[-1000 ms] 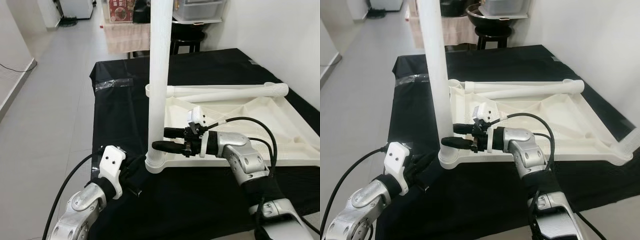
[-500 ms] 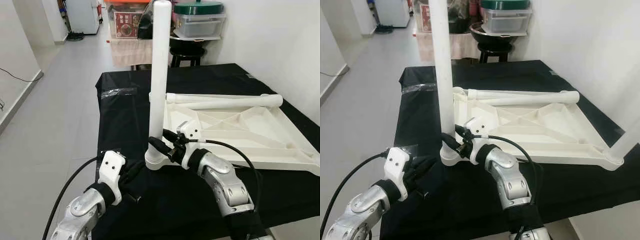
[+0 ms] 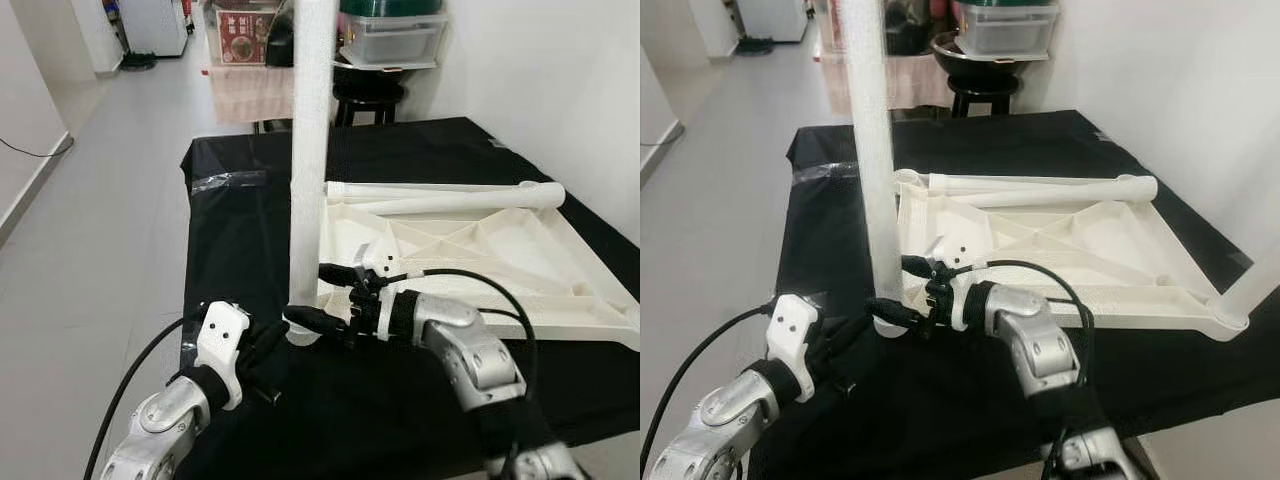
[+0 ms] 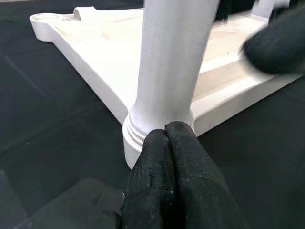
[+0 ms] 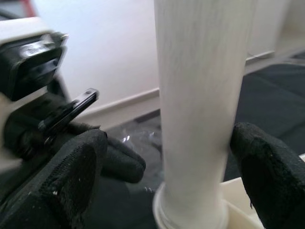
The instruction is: Building children table
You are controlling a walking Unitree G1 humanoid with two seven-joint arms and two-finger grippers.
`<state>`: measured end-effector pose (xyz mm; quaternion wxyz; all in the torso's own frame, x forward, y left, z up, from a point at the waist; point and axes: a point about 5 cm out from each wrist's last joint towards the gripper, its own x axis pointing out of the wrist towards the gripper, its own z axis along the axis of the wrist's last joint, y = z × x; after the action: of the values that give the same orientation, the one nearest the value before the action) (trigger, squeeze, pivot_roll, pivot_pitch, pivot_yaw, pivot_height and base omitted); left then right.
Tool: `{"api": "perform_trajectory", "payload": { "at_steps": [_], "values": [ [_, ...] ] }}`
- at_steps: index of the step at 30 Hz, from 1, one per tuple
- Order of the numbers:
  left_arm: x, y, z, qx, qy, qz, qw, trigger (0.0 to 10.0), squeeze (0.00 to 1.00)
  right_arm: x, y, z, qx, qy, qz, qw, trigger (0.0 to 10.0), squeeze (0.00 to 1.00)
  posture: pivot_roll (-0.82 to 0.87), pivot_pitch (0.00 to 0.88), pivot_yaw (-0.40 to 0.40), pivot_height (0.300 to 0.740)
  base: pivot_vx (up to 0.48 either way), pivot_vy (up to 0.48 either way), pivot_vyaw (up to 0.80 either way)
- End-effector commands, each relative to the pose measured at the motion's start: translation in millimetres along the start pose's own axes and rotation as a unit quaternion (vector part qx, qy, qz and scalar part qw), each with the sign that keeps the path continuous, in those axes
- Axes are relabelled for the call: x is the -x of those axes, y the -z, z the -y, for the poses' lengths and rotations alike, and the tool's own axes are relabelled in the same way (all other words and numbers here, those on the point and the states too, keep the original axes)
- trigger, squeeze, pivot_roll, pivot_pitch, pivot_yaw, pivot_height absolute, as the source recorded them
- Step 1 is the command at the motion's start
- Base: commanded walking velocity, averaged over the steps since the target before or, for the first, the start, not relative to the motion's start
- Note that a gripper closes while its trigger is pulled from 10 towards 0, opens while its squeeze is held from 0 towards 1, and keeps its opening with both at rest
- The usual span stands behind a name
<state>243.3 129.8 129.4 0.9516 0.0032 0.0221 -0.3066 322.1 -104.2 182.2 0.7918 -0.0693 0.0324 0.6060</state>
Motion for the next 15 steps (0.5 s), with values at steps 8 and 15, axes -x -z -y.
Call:
{"api": "perform_trajectory", "payload": {
  "at_steps": [8, 15],
  "values": [
    [-0.6, 2, 1.4, 0.004, 0.0, -0.004, 1.0, 10.0, 0.0, 0.9, -3, 17.1, -0.009, -0.077, -0.024, 0.997, 10.0, 0.0, 0.0, 0.048, -0.039, 0.74, 0.0, 0.0, 0.0],
    [-1.2, 1, 3.2, 0.006, 0.001, -0.001, 1.0, 10.0, 0.0, 6.7, 1, 14.7, -0.024, -0.099, -0.008, 0.995, 0.0, 0.0, -0.01, 0.057, -0.04, 0.74, 0.0, 0.0, 0.0]
  ]
}}
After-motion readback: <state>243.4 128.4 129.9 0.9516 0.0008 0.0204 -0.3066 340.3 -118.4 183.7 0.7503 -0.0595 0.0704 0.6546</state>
